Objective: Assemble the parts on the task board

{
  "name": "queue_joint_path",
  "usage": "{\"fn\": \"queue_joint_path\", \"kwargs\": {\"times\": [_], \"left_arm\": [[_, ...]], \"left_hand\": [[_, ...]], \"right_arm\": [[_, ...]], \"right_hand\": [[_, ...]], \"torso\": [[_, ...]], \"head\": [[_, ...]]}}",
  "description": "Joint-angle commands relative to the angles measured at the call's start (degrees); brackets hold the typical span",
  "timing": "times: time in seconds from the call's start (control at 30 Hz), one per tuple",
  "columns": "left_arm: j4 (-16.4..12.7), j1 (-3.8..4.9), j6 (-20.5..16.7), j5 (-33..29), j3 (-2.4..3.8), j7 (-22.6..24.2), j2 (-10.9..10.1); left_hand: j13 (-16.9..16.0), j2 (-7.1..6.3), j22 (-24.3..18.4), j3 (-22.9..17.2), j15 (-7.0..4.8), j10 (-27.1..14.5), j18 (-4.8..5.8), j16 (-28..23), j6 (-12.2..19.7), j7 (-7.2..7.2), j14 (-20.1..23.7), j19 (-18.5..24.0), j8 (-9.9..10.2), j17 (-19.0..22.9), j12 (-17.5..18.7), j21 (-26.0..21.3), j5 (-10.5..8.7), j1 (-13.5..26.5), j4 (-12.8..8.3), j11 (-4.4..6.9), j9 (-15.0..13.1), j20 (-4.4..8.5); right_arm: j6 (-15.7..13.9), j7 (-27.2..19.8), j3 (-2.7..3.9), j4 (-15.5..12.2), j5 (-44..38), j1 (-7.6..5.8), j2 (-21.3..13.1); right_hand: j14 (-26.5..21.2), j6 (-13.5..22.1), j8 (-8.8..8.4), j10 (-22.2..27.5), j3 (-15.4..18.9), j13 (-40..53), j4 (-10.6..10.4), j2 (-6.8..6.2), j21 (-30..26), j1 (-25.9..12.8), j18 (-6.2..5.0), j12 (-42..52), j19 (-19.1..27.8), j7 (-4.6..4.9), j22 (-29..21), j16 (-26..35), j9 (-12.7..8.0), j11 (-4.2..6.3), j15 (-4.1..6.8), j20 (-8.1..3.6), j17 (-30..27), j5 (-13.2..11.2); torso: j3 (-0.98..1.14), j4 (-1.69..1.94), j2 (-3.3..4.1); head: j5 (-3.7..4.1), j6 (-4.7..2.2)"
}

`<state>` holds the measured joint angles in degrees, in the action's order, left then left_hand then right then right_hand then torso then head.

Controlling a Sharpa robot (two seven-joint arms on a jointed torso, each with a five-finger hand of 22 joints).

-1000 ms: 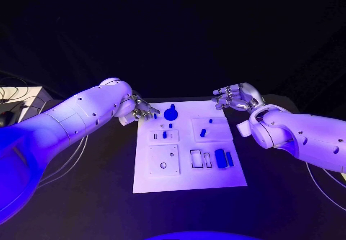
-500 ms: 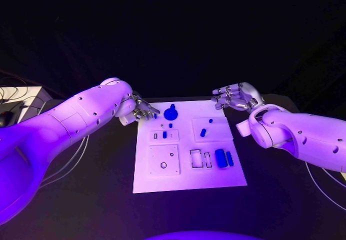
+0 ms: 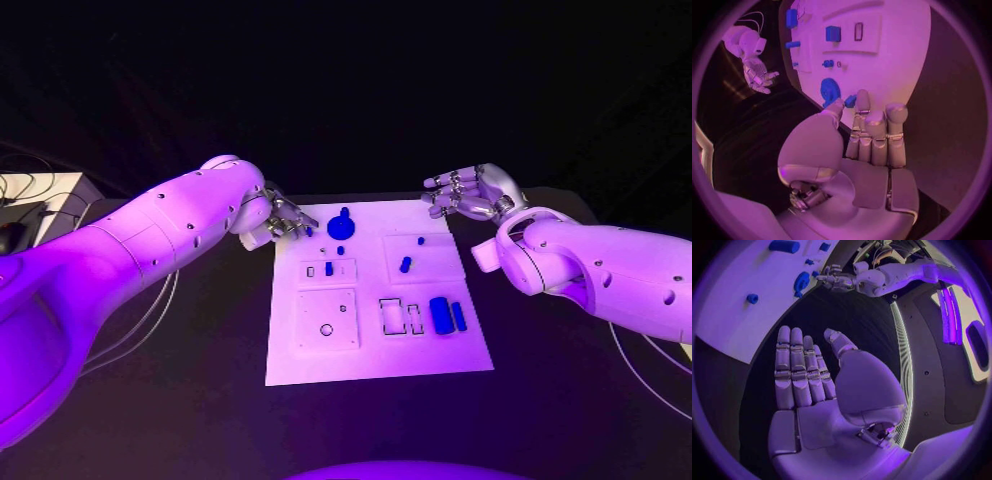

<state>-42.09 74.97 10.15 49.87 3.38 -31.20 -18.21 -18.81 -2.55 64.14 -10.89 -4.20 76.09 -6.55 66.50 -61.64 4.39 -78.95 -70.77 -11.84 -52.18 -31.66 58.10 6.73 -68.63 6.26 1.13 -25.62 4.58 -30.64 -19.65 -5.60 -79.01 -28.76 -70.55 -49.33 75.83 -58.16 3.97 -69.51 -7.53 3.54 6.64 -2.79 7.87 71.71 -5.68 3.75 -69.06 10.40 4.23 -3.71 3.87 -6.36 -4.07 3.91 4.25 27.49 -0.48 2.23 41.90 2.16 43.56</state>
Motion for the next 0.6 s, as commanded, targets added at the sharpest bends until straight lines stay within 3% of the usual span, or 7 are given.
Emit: {"fn": "queue_joint_path", "kwargs": {"times": [0.03,0.27,0.4,0.47,0.6], "left_arm": [[0.07,0.04,1.00,-0.74,-0.03,1.05,0.19],[0.10,0.03,1.14,-0.81,-0.05,1.29,0.18],[0.00,0.03,1.20,-0.89,-0.06,1.41,0.16],[-0.06,0.03,1.23,-0.92,-0.06,1.48,0.14],[-0.26,0.03,1.10,-0.95,-0.06,1.60,0.05]], "left_hand": [[0.13,0.69,0.08,-0.77,-0.18,0.15,0.56,0.16,0.07,-0.44,-0.23,-0.14,-0.11,-0.06,0.40,0.22,-0.29,-0.21,-1.30,0.18,0.05,0.35],[0.25,1.54,0.21,-3.40,-0.33,0.21,0.74,0.22,-0.24,-0.92,-0.25,-0.10,-0.69,-0.29,0.71,0.20,-0.24,-1.69,-3.64,0.41,-0.58,0.48],[0.47,1.24,0.30,-6.51,-0.47,0.42,0.84,0.23,-0.59,-1.72,-0.28,-0.07,-2.26,-0.41,1.08,0.20,-0.11,-2.15,-5.20,0.69,-2.67,0.53],[0.78,0.49,0.40,-8.84,-0.71,0.74,0.97,0.23,-0.07,-2.25,-0.27,-0.07,-4.33,-0.53,1.54,0.24,-0.07,-1.74,-5.84,0.93,-5.91,0.73],[1.77,-1.90,0.38,-17.27,-0.87,2.15,1.32,0.20,1.88,-3.31,-0.32,0.09,-9.46,-0.90,3.09,0.00,0.28,0.15,-7.19,1.41,-15.35,1.00]], "right_arm": [[0.15,-0.64,0.05,0.03,-0.19,-0.03,0.09],[0.27,-0.60,0.05,0.18,-0.19,-0.03,0.19],[0.34,-0.57,0.05,0.22,-0.19,-0.03,0.23],[0.35,-0.57,0.05,0.24,-0.19,-0.03,0.24],[0.40,-0.57,0.05,0.27,-0.19,-0.02,0.26]], "right_hand": [[-0.49,0.38,-0.19,0.17,-0.14,-0.09,0.01,-0.10,0.40,-0.46,-0.34,-0.16,0.25,0.03,-0.03,0.11,0.00,0.09,0.08,0.00,-0.09,0.21],[-0.49,0.38,-0.19,0.17,-0.14,-0.09,0.01,-0.10,0.40,-0.46,-0.34,-0.16,0.25,0.03,-0.03,0.11,0.00,0.09,0.08,0.00,-0.09,0.21],[-0.49,0.38,-0.19,0.17,-0.14,-0.09,0.01,-0.10,0.40,-0.46,-0.34,-0.16,0.25,0.03,-0.03,0.11,0.00,0.09,0.08,0.00,-0.09,0.21],[-0.49,0.38,-0.19,0.17,-0.14,-0.09,0.01,-0.10,0.40,-0.46,-0.34,-0.16,0.25,0.03,-0.03,0.11,0.00,0.09,0.08,0.00,-0.09,0.21],[-0.49,0.38,-0.19,0.17,-0.14,-0.09,0.01,-0.10,0.40,-0.46,-0.34,-0.16,0.25,0.03,-0.03,0.11,0.00,0.09,0.08,0.00,-0.09,0.21]], "torso": [[-0.02,0.04,-0.02],[-0.02,0.02,0.00],[-0.04,0.02,0.02],[-0.04,0.03,0.00],[-0.04,0.02,0.02]], "head": [[0.01,0.05],[0.00,0.13],[0.00,0.11],[0.03,0.10],[-0.01,0.15]]}}
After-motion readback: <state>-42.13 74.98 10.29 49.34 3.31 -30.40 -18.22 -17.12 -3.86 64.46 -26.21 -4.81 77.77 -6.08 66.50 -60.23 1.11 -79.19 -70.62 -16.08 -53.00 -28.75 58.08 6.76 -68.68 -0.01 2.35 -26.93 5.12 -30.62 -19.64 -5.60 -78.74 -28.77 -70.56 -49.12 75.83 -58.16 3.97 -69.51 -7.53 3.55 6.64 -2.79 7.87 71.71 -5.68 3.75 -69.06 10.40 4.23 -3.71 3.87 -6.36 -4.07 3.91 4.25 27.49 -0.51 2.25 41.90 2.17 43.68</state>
